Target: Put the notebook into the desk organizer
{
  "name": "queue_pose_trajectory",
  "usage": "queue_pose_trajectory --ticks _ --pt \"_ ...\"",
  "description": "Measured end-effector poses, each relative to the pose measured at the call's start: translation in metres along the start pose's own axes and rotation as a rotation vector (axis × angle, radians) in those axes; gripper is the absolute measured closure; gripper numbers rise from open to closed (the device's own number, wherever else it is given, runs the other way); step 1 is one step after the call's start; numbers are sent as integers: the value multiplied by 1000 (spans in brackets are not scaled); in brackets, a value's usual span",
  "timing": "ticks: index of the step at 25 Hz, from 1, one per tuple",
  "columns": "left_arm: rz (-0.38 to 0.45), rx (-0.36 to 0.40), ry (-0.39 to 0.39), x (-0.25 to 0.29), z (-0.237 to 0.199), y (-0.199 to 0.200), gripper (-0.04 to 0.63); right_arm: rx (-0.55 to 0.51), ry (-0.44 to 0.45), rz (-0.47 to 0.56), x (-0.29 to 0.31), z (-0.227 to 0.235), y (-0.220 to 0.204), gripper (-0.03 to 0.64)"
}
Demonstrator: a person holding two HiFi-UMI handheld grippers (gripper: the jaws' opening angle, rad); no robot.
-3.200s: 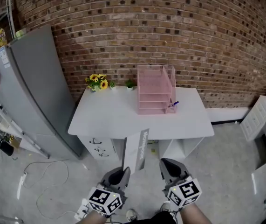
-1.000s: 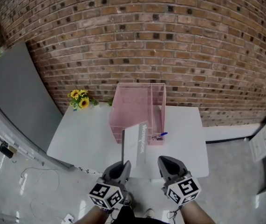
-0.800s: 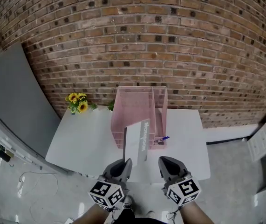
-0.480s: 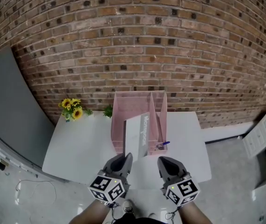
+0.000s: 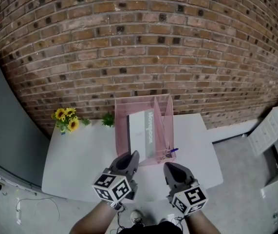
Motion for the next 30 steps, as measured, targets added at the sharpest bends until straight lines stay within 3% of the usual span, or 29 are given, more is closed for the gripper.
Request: queue_pose_trajectory --ticks 11,24,30 --pt "-24 -54 17 35 -17 -3 584 -3 4 -2 18 12 3 614" --pt "-68 -91 168 58 -30 -8 584 5 120 -18 45 45 9 614" --pt "-152 13 293 65 -32 -12 583 -1 165 -23 51 49 9 612"
Point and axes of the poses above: the fingertips, and each gripper's own axes: x forward along the fingers, z to its right, y out of its top, the point moved 8 cm from there along -x, backward along the fingers, and after that the axes turned 1 degree about x, right-handed, at the moved point
